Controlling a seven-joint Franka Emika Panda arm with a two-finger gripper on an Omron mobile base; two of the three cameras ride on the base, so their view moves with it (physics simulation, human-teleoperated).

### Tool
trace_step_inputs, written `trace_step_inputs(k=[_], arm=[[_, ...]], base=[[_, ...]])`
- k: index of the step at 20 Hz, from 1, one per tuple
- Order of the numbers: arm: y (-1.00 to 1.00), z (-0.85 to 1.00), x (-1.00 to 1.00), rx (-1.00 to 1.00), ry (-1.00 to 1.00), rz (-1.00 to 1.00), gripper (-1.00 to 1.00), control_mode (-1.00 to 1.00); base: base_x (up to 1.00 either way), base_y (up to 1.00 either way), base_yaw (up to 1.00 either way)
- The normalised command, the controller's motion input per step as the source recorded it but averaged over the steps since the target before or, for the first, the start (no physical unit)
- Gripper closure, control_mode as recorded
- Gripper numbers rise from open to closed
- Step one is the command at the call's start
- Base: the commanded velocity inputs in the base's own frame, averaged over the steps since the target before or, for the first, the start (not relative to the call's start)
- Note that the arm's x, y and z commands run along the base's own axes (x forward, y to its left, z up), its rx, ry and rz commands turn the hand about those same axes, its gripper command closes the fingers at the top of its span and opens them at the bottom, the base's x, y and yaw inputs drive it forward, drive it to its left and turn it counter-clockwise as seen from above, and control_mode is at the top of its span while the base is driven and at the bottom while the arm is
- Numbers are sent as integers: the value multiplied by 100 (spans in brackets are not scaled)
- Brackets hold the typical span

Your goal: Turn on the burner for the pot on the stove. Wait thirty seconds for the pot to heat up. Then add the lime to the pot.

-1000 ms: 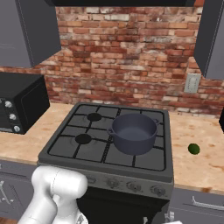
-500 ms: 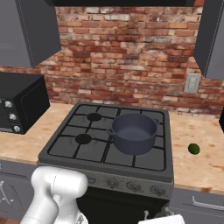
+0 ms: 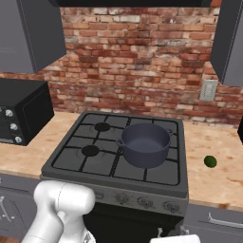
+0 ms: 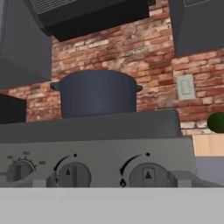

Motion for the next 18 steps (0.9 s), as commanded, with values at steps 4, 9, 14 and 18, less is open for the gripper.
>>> trace_step_inputs(k=[4,9,14,18], arm=[[0,-5,11,0,0,-10,-100,-100],[0,0,12,0,0,-5,-100,-100],[0,0,13,0,0,0,-100,-100],[-4,0,23,0,0,0,-100,-100]], base=[[0,0,0],[0,0,0],[0,0,0],[0,0,0]])
